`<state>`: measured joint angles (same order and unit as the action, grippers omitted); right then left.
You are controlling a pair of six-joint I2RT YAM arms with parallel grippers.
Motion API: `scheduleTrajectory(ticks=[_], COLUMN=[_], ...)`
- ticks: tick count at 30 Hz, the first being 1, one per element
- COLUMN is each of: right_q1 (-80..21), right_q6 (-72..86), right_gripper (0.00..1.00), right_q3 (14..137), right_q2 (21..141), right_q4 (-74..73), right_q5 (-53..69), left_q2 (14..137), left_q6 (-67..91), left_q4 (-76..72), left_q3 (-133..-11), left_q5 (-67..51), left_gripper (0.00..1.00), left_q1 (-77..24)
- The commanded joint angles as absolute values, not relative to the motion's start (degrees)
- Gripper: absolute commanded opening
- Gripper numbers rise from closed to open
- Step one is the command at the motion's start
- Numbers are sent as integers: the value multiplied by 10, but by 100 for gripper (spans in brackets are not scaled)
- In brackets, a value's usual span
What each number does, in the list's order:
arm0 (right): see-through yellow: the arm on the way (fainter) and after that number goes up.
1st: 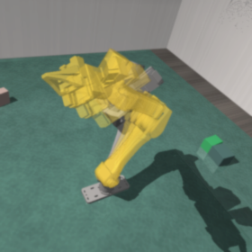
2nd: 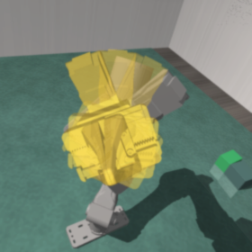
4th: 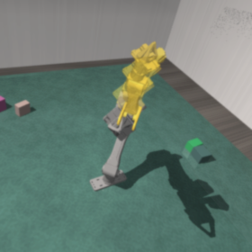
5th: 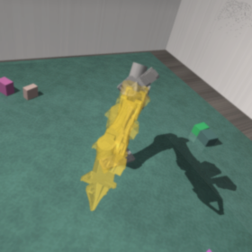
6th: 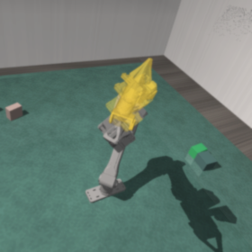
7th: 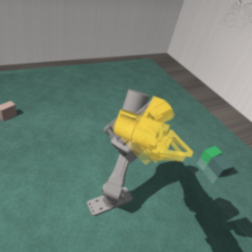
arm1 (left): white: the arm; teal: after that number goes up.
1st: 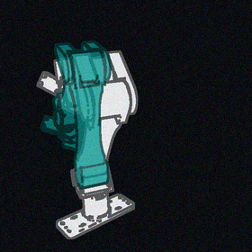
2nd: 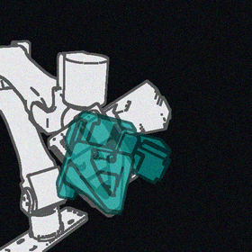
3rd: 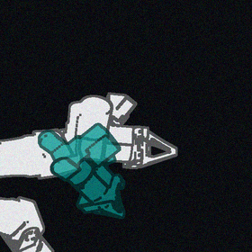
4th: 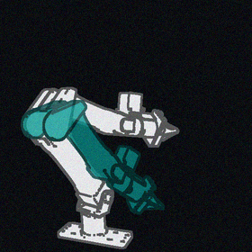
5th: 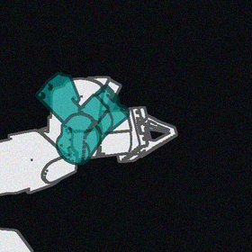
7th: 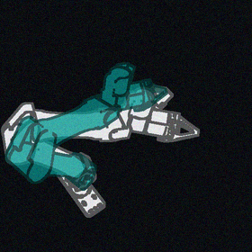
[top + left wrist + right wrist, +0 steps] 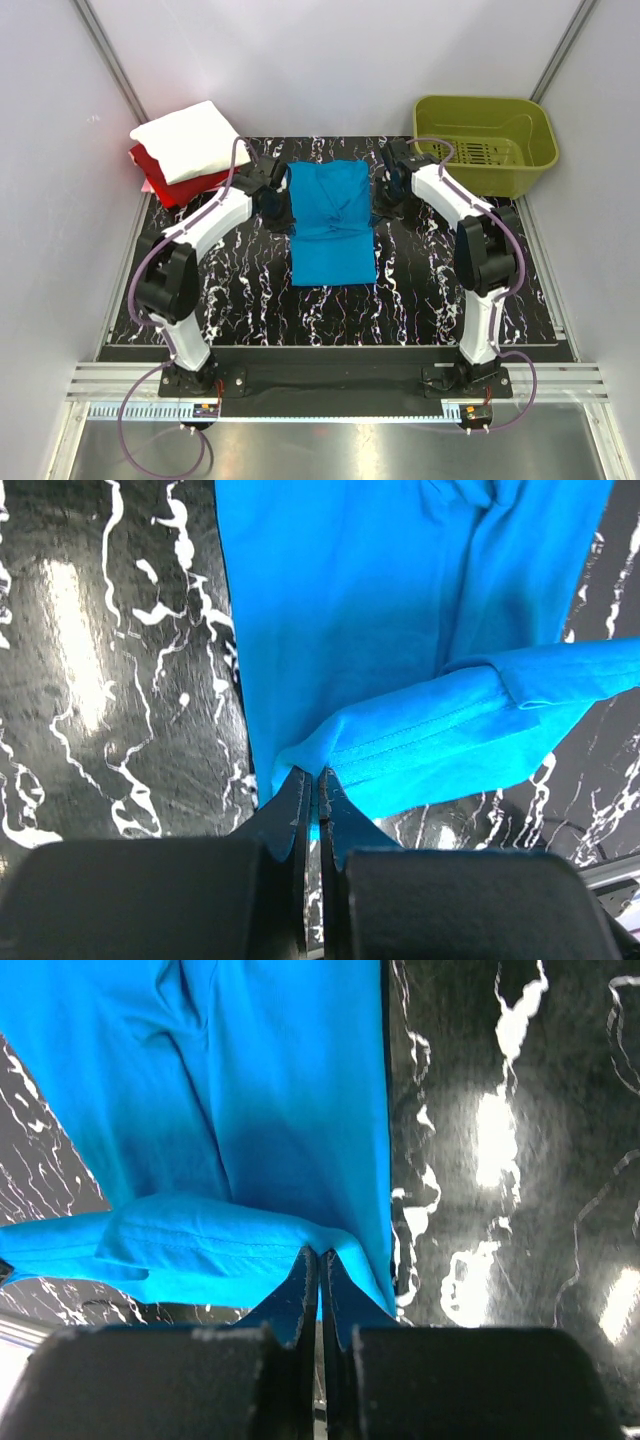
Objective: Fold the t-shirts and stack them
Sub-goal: Fold the tshirt
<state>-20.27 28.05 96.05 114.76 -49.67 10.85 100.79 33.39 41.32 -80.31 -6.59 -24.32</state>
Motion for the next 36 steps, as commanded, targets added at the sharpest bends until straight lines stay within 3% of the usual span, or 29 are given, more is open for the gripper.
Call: scheduleTrajectory(ticks=[1,10,11,12,15,16,18,22,24,27,32,36], right_q1=[-192,-183,-180,-177,-163,-159,-151,-142,-142,-142,-142,-142], right_q6=[264,269,266,267,270,272,279,292,293,291,266,242], right_gripper=[0,0,4,16,43,45,50,56,56,56,62,70], right_q3=[998,1074,1086,1116,1207,1239,1351,1463,1393,1201,921,770], right_q2=[1171,1261,1272,1294,1344,1359,1399,1403,1343,1234,1116,1038], right_q4=[-497,-510,-514,-519,-547,-570,-605,-667,-648,-567,-461,-396], right_q5=[122,137,144,145,156,155,152,149,151,159,213,253], left_q2=[1032,1113,1121,1129,1171,1197,1225,1275,1257,1185,1042,921], left_q6=[313,299,297,297,291,291,282,270,265,271,281,301], left_q4=[402,404,406,411,443,455,499,577,564,512,411,340], left_q3=[-836,-877,-892,-900,-975,-1002,-1106,-1270,-1267,-1154,-884,-704], left_q5=[-88,-98,-100,-103,-118,-124,-144,-160,-173,-181,-181,-186], left_gripper=[3,10,11,13,28,48,66,78,81,82,81,81], left_q1=[-232,-207,-204,-197,-176,-171,-155,-144,-144,-145,-149,-156])
